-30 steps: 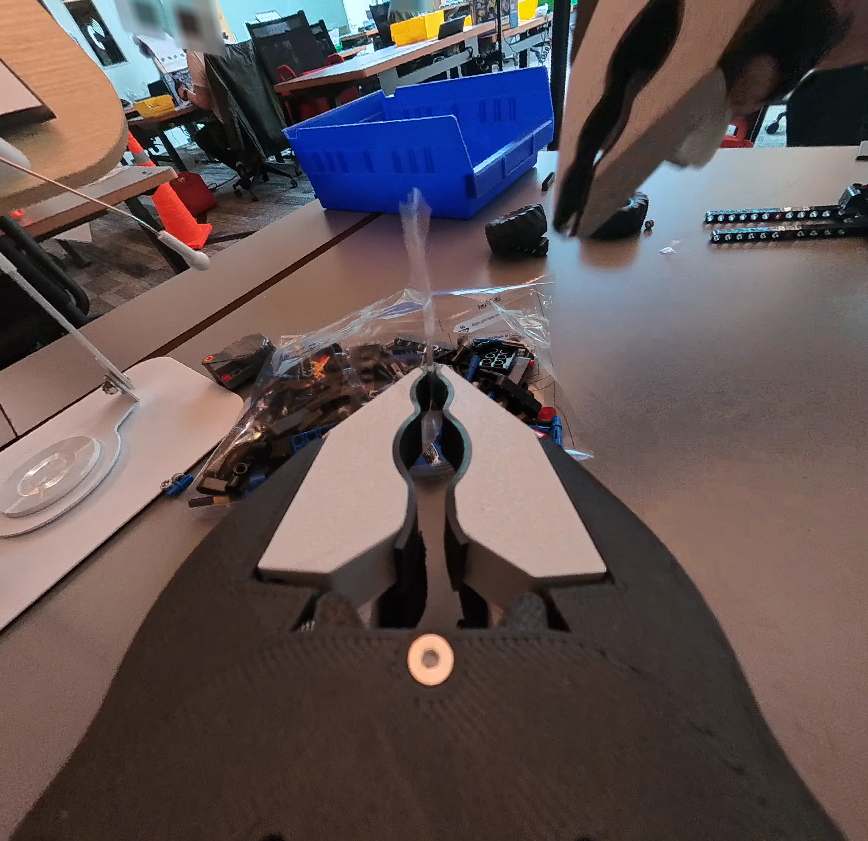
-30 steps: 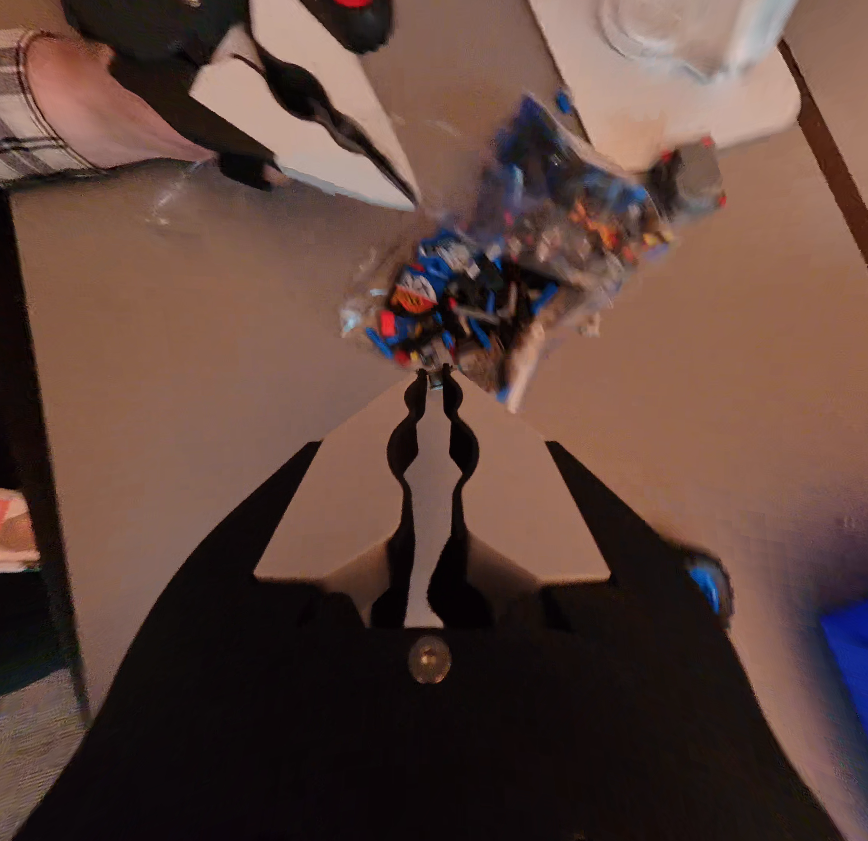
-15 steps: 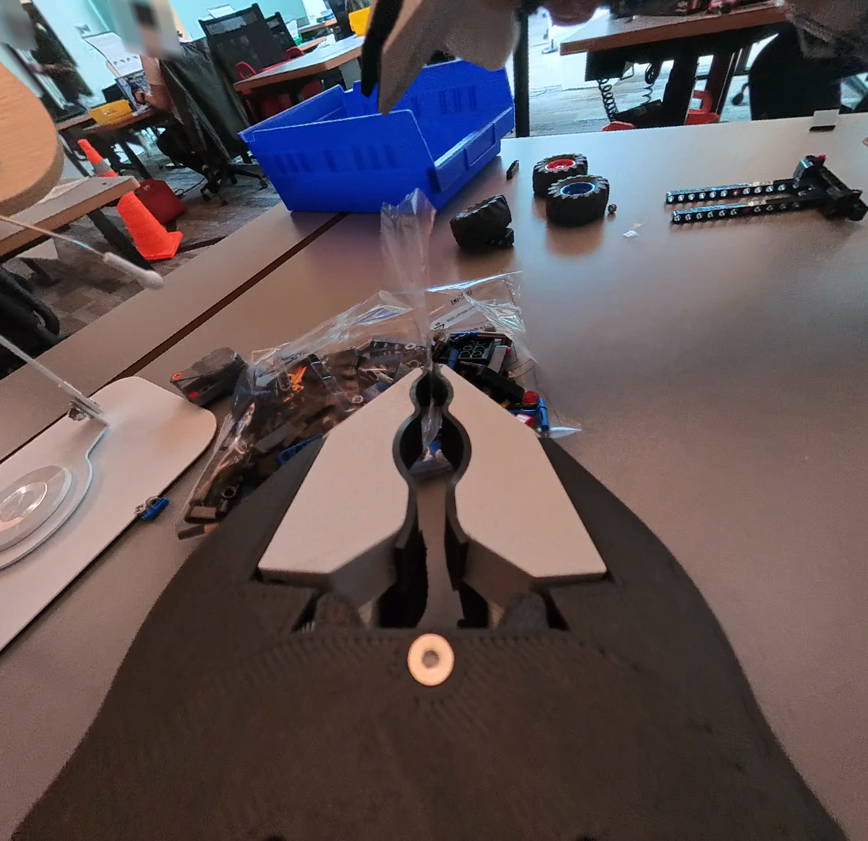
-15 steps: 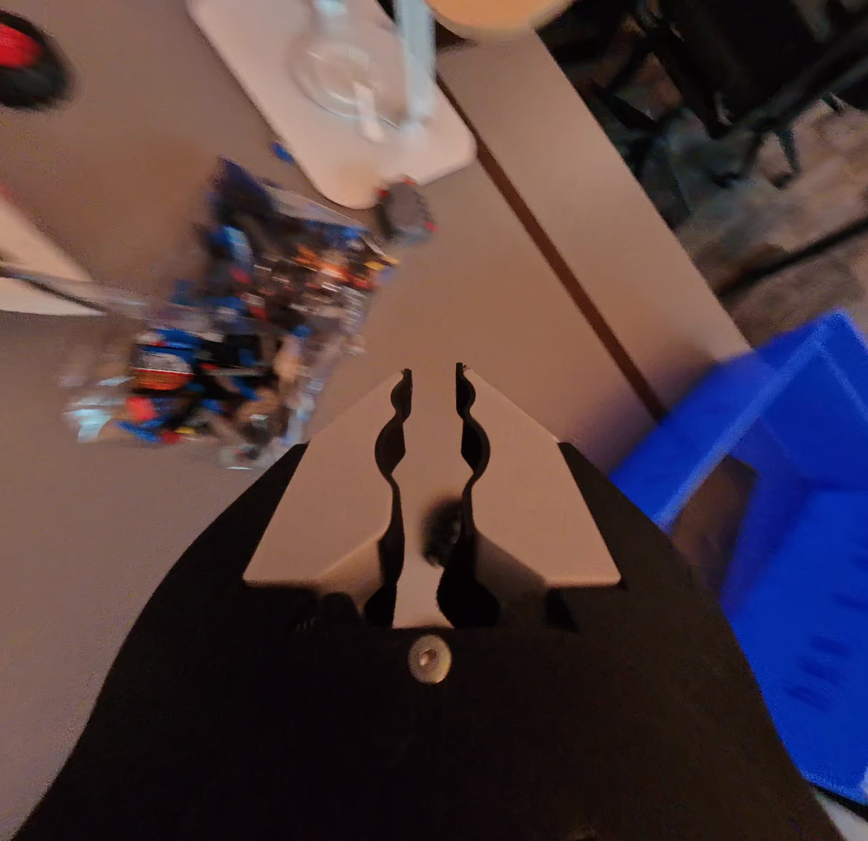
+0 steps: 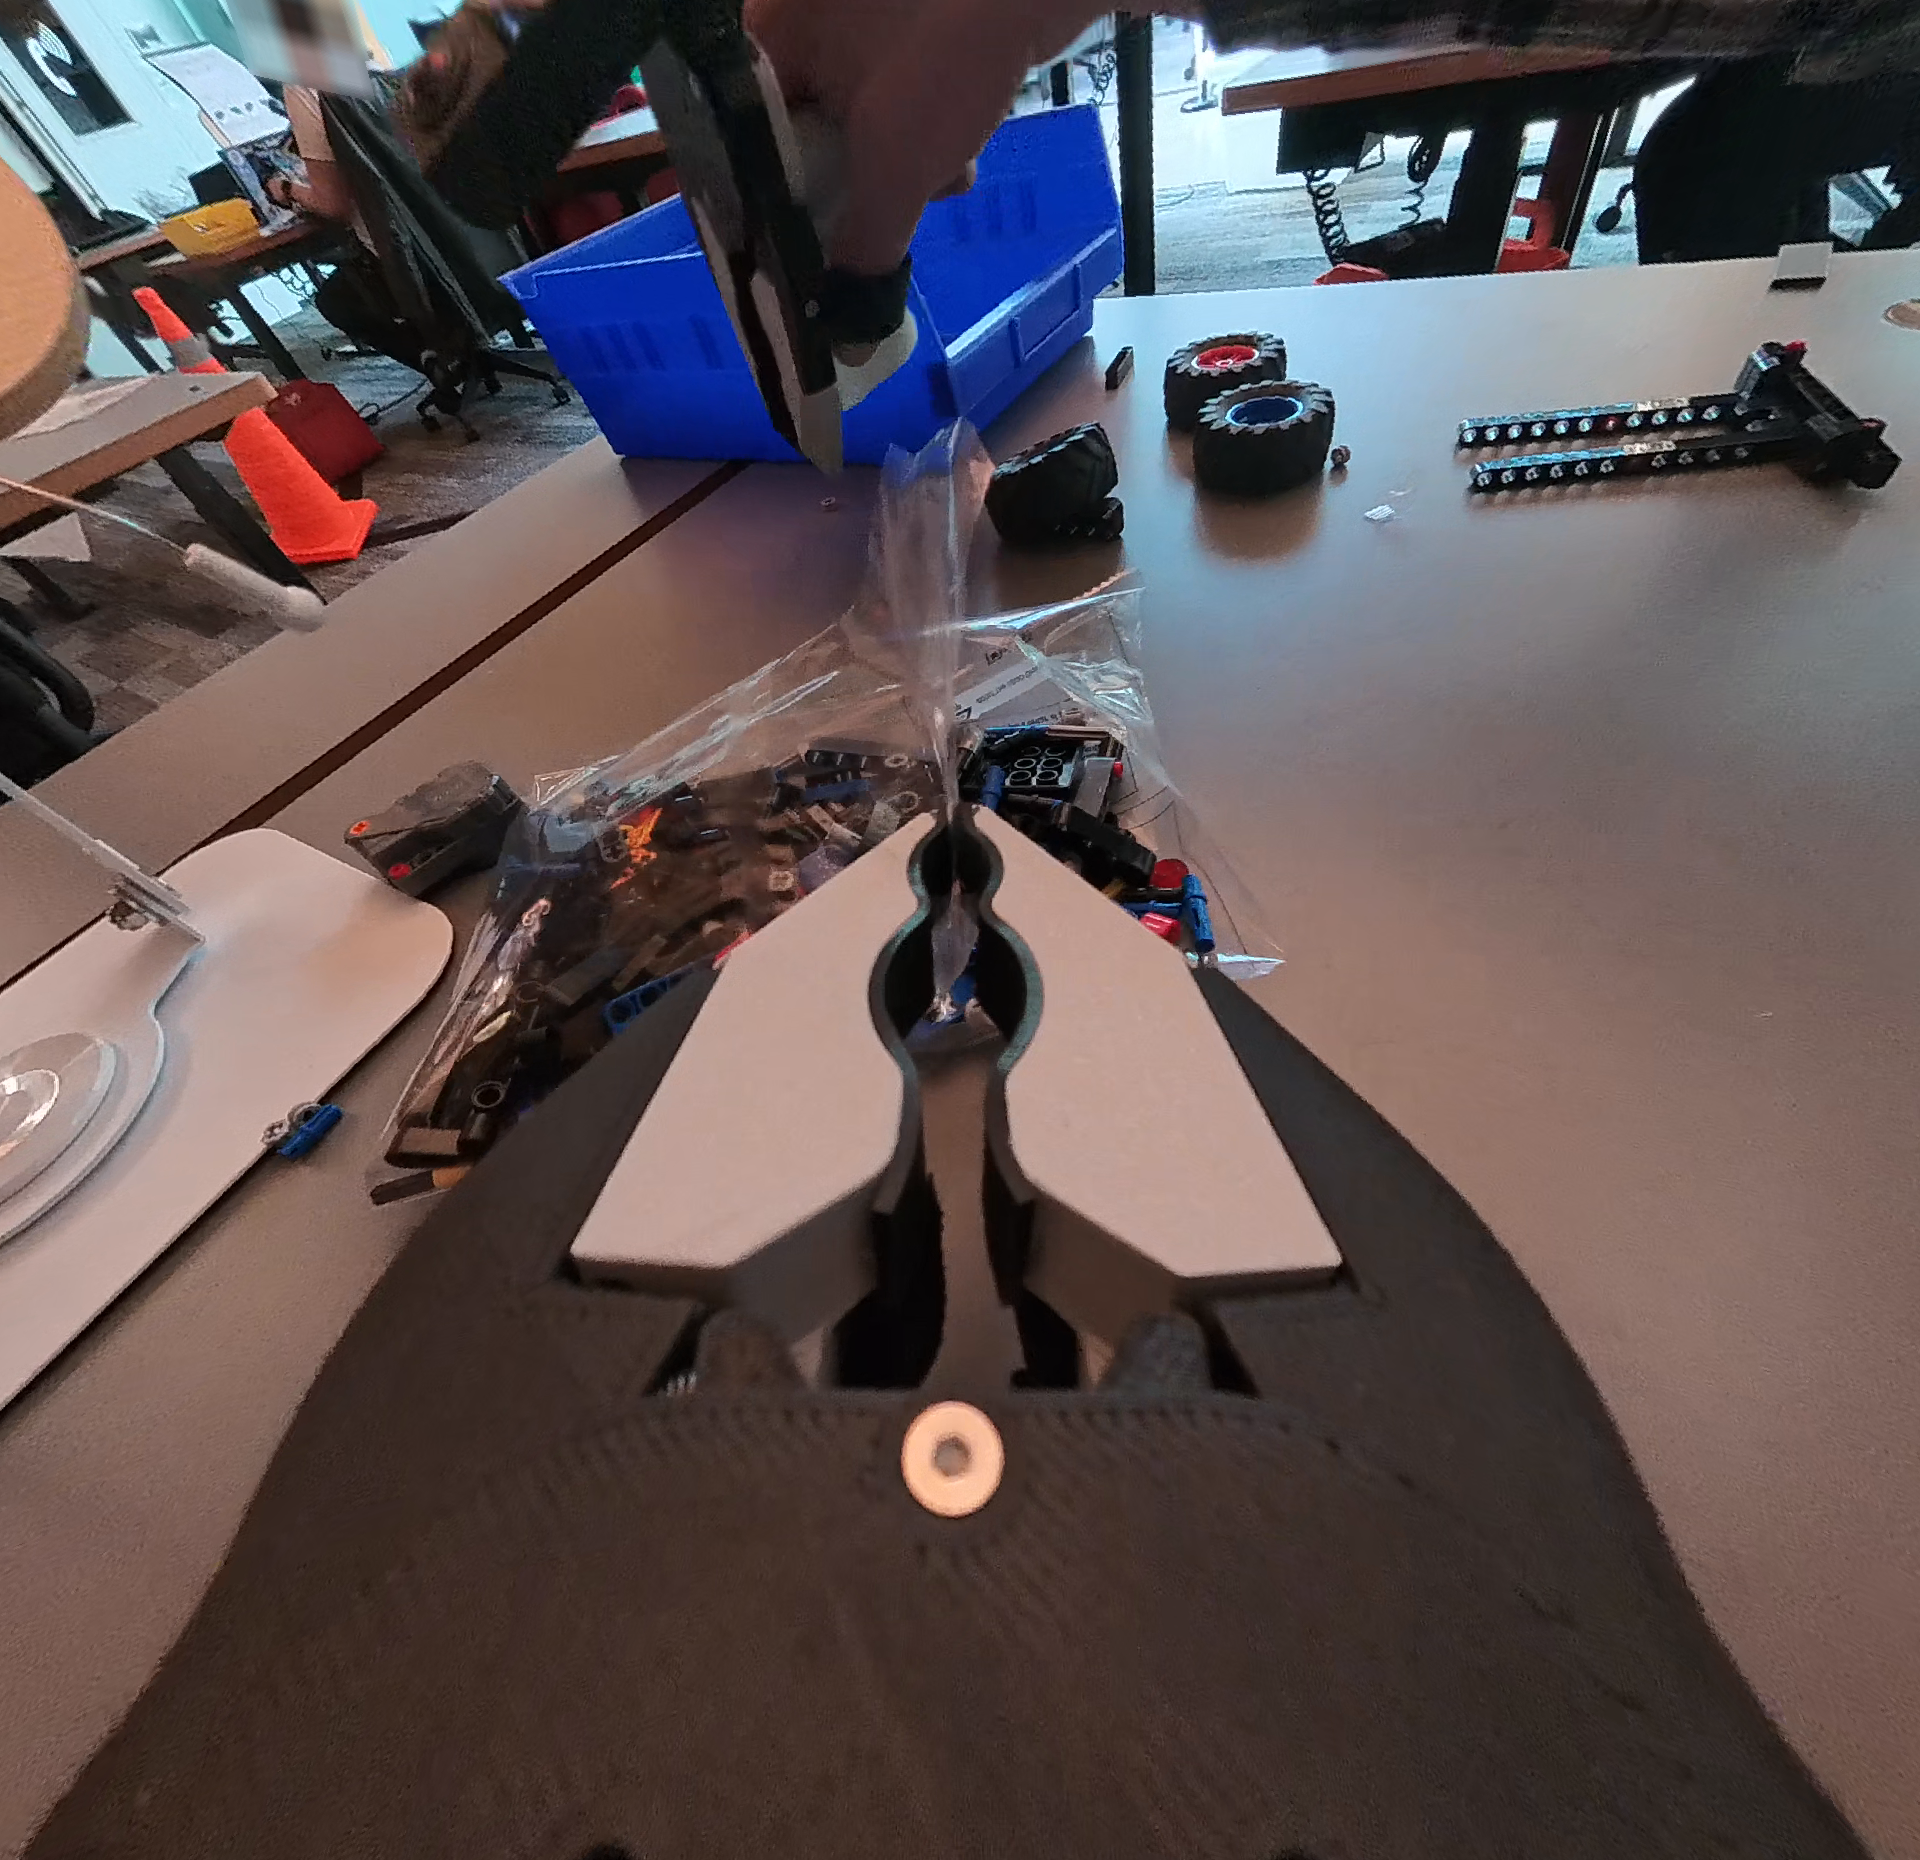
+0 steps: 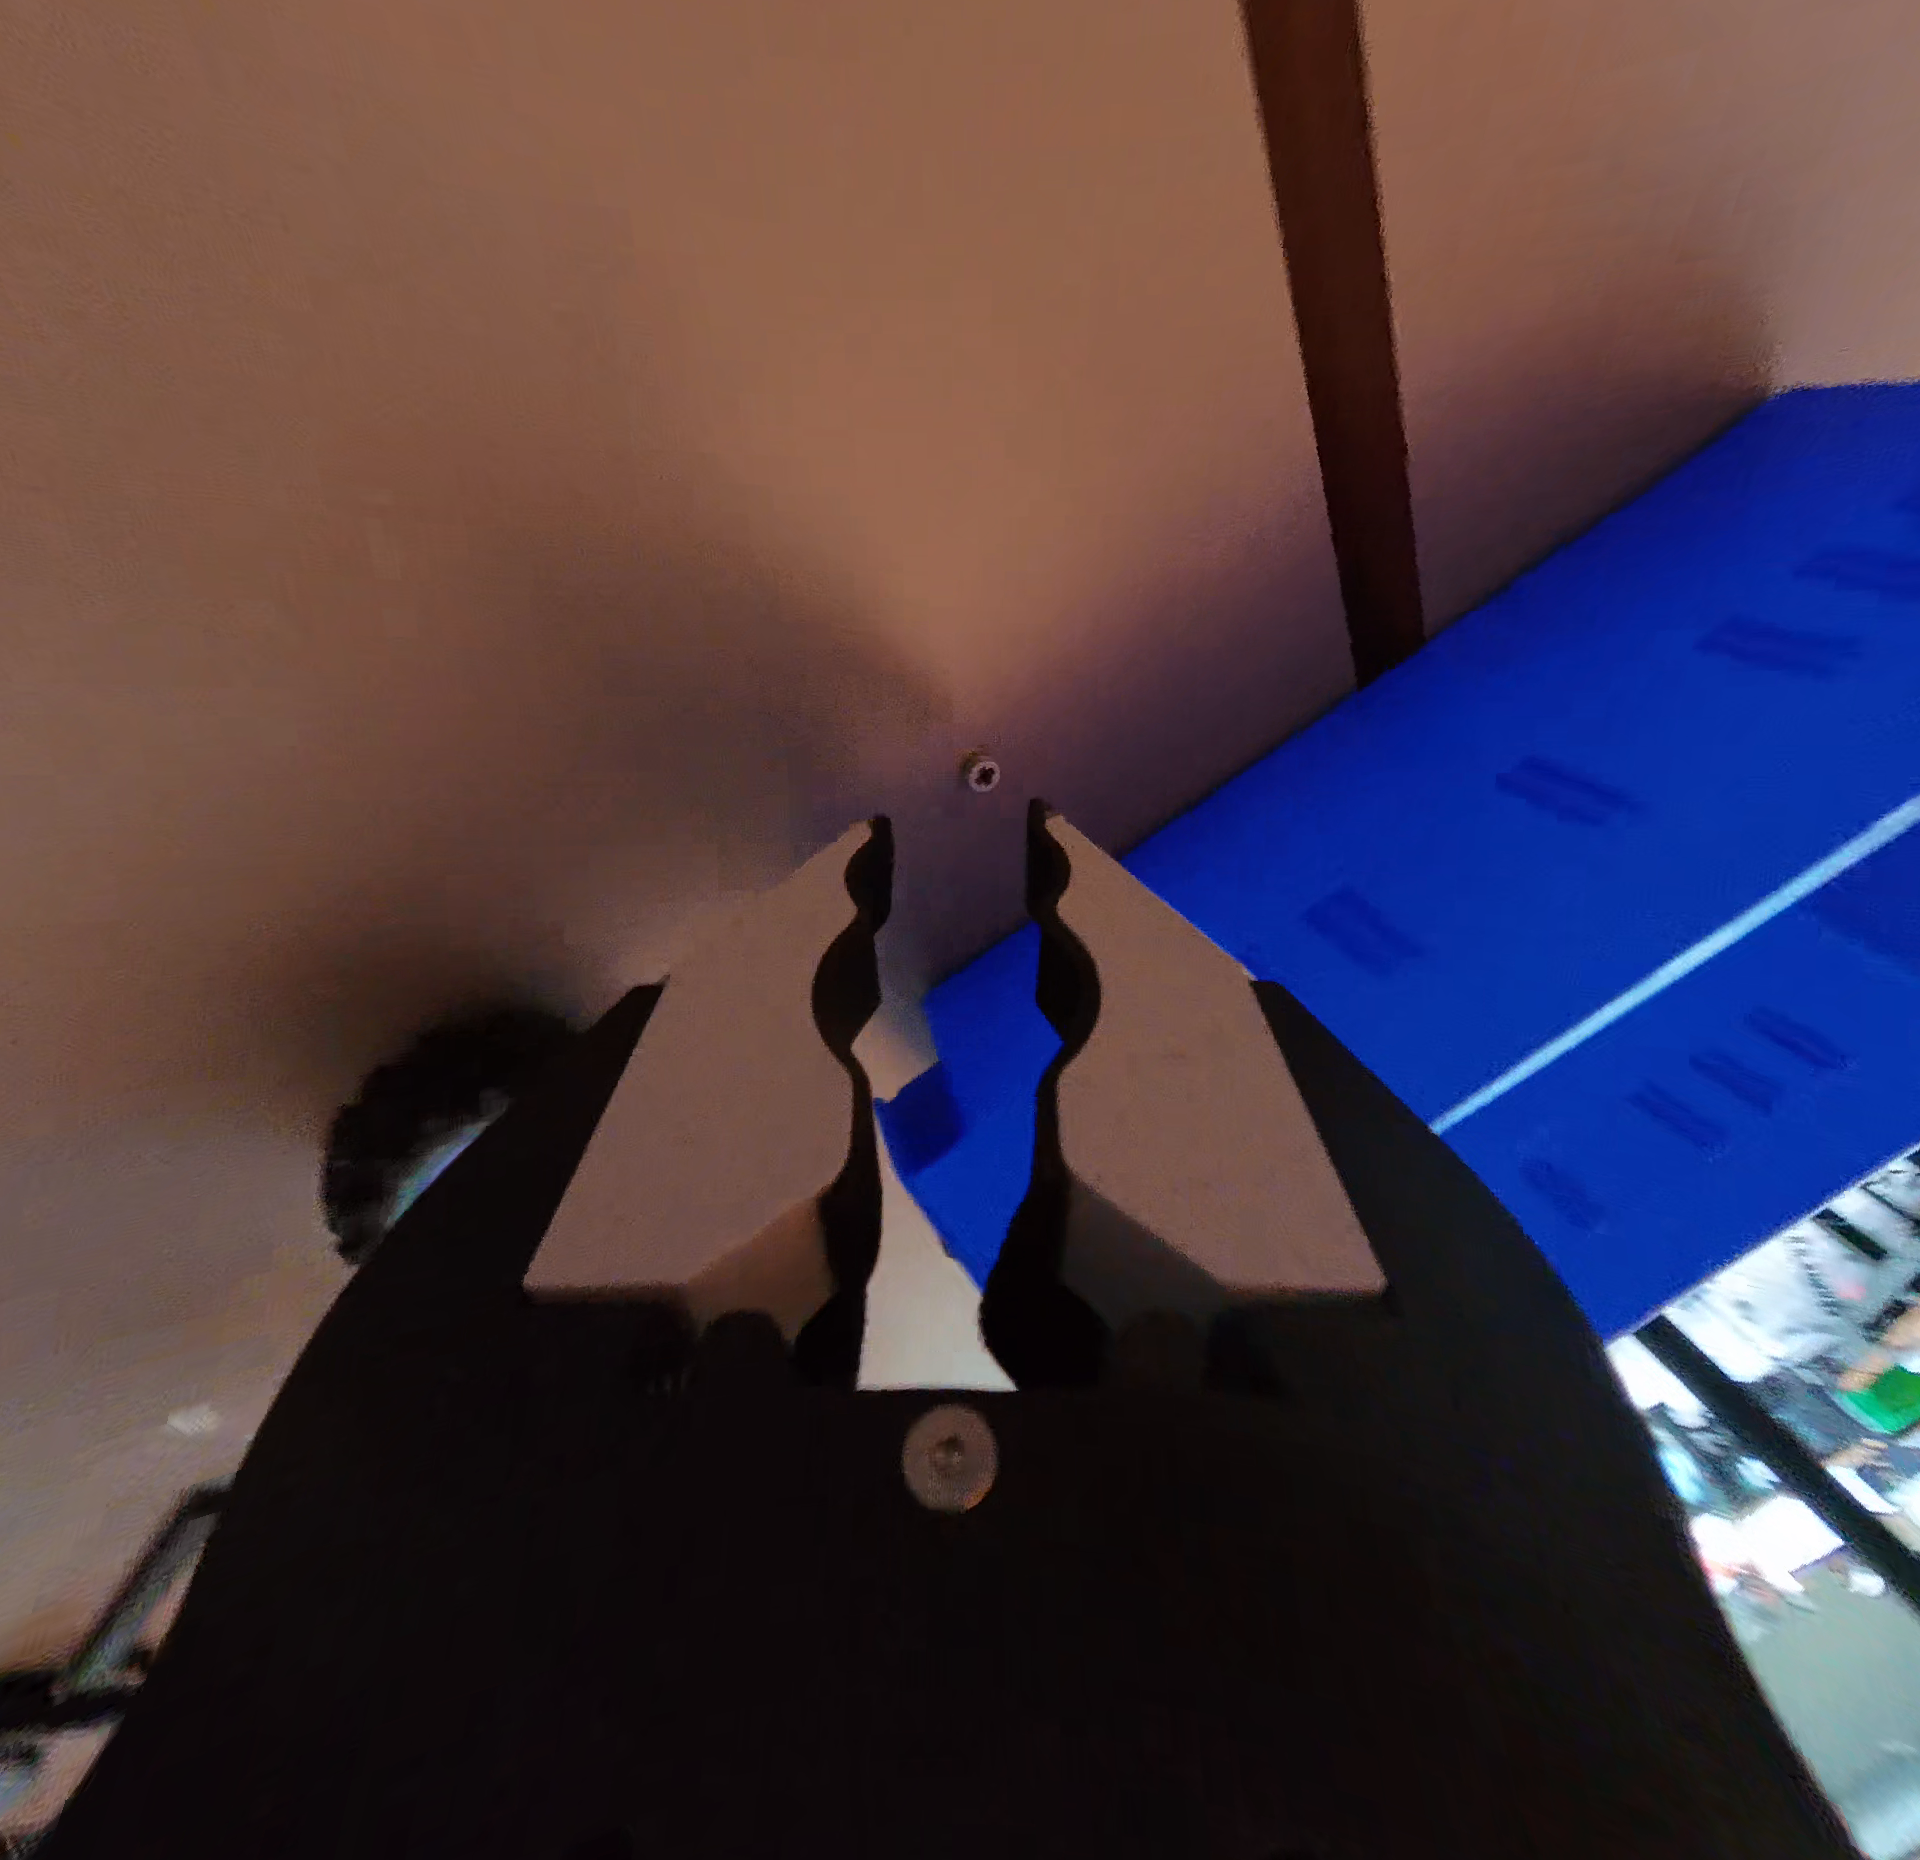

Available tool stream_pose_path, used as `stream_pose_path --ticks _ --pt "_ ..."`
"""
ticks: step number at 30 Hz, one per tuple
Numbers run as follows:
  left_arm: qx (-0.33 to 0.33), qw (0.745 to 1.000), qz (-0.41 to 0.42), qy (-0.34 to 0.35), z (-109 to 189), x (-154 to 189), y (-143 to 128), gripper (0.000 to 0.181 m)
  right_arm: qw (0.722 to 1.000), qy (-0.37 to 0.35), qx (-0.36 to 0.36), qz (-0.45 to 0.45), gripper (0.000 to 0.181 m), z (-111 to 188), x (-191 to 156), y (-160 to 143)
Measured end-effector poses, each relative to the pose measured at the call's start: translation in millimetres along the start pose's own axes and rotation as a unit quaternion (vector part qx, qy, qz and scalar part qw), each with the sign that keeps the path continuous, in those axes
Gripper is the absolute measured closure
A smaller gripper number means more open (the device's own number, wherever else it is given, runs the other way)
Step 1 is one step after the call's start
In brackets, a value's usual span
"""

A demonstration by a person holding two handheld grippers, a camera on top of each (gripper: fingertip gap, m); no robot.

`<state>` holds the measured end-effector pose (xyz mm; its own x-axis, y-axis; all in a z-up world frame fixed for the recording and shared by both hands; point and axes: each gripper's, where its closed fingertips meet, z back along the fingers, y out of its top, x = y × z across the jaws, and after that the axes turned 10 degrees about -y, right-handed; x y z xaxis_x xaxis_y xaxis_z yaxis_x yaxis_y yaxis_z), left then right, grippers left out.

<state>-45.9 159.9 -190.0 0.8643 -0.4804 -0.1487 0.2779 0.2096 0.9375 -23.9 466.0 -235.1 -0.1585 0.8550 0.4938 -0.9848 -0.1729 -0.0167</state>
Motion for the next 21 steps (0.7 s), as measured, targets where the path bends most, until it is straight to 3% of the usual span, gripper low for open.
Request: stream_pose_path --ticks 5,10,13,21 --pt "0.0 1.0 0.005 -0.004 -1.2 0.3 -0.7 0.181 0.995 0.016 -0.059 0.08 0.157 -16.5 3.1 0.1" --pt "-0.001 1.0 0.007 -0.007 -1.9 1.1 -0.8 0.181 0.989 0.037 -0.104 0.095 0.164 -30.6 2.8 -2.9" --pt "-0.001 1.0 0.007 -0.008 -2.2 1.1 -1.0 0.181 0.988 0.048 -0.109 0.099 0.177 -32.1 1.5 -1.7" --pt "0.001 1.0 0.01 -0.008 -2.0 0.3 -0.9 0.181 0.987 0.069 -0.112 0.095 0.177 -30.5 -1.9 -5.2"
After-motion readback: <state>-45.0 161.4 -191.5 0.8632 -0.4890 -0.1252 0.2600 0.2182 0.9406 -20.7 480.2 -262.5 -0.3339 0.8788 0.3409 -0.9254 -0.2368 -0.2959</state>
